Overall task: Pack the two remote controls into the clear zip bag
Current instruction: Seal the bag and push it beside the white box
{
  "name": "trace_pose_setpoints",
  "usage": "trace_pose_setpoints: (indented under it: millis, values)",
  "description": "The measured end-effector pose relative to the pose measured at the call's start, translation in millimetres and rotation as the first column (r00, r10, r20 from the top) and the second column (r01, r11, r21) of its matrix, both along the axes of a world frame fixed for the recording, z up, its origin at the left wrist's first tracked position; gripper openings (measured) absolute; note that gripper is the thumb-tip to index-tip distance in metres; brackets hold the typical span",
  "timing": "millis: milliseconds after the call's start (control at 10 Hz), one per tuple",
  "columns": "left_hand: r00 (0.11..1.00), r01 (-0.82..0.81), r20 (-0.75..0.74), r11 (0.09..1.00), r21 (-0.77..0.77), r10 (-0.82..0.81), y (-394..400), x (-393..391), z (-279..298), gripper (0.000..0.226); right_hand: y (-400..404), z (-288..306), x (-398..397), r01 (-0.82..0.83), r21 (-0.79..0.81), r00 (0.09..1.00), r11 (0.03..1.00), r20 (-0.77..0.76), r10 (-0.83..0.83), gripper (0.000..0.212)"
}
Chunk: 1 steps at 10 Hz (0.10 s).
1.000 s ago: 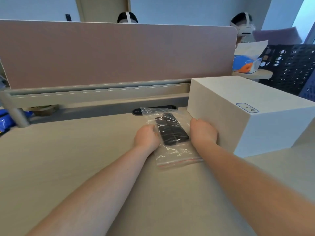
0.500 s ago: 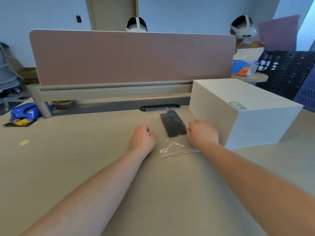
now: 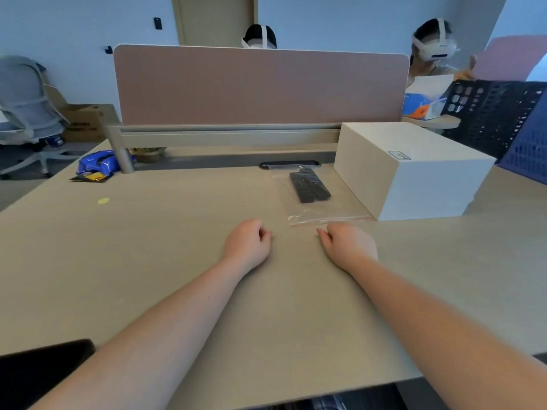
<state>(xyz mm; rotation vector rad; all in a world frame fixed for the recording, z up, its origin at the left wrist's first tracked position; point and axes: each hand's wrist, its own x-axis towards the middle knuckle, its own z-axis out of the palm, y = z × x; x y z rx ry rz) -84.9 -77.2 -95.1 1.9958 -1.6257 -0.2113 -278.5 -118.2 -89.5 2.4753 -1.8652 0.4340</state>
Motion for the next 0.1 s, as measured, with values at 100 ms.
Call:
trace_pose_setpoints:
  millis: [100]
  values:
    - [1.0,0.016,0.012,0.999,-0.03,-0.016,4.6,2.5,-2.6,0.019,14.2,-4.3,-8.0,-0.004,0.01,0.997,1.0,0.083,0.003,0.035]
